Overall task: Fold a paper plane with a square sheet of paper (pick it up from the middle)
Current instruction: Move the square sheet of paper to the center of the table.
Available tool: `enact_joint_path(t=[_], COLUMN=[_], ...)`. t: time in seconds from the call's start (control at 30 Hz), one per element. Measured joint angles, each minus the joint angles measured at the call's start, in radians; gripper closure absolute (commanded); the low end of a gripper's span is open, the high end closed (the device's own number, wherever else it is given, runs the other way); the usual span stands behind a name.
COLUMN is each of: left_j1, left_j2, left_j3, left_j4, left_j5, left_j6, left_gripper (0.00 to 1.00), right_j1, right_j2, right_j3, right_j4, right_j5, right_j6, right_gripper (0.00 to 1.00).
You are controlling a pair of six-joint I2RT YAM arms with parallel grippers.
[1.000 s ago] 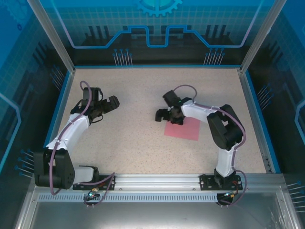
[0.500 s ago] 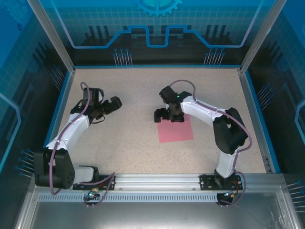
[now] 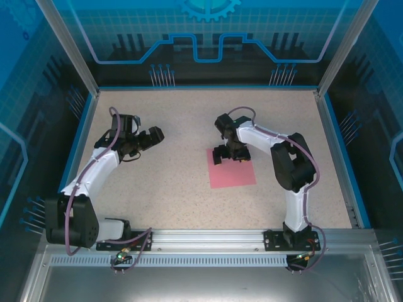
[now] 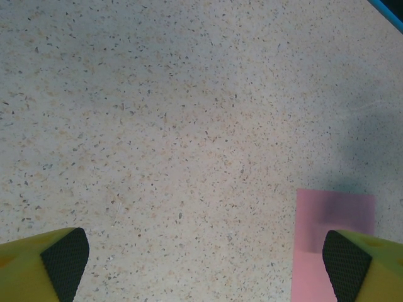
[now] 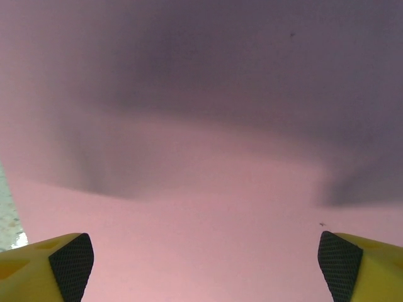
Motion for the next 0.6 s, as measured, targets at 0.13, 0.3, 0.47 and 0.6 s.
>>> enact_joint_path(t=[0.13, 0.3, 0.47, 0.6], left_j1=[0.0, 0.0, 0.0, -0.001], left_j2=[0.014, 0.026, 0.032, 0.039], left_j3=[0.0, 0.001, 0.002, 0.002], left_j4=[-0.005, -0.008, -0.013, -0.014], left_j5=[0.0, 0.0, 0.0, 0.0], left_j6=[0.0, 0.0, 0.001, 0.001], left_gripper=[0.01, 0.01, 0.01, 0.01], right_j1=[0.008, 0.022, 0.024, 0.024], right_j2=[0.031, 0.056, 0.073, 0.076], right_j3=[0.027, 0.032, 0.033, 0.034], right_j4=[-0.021, -0.027, -0.035, -0.035], right_j5=[0.0, 0.0, 0.01, 0.011], right_j6=[-0.008, -0.008, -0.008, -0.008], right_gripper=[0.06, 0.06, 0.09, 0.13])
